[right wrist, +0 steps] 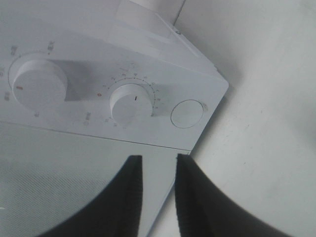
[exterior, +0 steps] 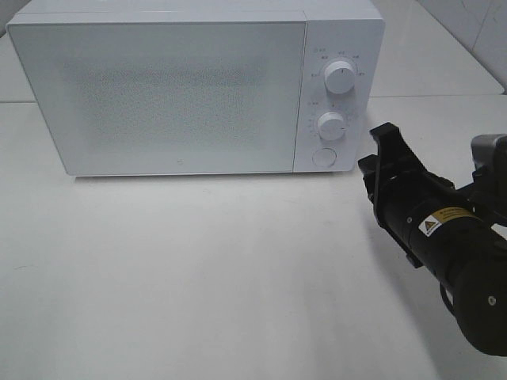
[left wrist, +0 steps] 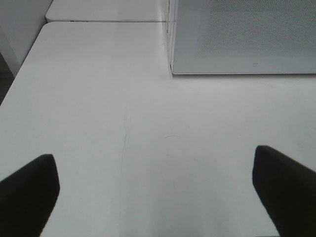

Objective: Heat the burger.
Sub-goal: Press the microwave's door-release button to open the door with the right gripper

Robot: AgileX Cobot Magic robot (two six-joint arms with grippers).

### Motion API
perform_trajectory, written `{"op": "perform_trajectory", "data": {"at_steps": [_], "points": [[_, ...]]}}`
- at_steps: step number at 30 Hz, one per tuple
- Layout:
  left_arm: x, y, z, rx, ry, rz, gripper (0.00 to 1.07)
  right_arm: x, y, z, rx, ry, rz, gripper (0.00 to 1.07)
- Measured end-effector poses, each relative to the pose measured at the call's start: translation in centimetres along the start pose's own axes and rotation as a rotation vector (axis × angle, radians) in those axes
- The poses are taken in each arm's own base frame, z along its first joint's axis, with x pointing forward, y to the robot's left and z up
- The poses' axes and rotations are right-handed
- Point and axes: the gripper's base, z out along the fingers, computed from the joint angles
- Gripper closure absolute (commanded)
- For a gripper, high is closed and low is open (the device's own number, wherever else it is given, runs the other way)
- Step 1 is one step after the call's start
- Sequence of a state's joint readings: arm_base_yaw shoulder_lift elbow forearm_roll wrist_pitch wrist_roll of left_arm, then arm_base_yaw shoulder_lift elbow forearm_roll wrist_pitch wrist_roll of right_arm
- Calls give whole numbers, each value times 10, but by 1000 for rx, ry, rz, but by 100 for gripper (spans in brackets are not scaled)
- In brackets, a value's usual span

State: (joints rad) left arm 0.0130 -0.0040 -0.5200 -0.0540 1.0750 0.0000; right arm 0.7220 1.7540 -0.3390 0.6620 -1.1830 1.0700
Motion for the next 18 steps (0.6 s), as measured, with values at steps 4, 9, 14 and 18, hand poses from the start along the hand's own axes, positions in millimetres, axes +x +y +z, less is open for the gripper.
{"op": "perform_trajectory", "data": {"at_steps": [4,9,14,18], "points": [[0,0,0,0,0,0,7,0,0,0,0,-1,214,104],[0,0,0,0,0,0,7,0,-2,1,35,-15,316,107],[0,0,0,0,0,0,7,4,2,8,45,-15,357,107],[0,0,0,0,0,0,7,12,-1,23,70,-17,381,107]]}}
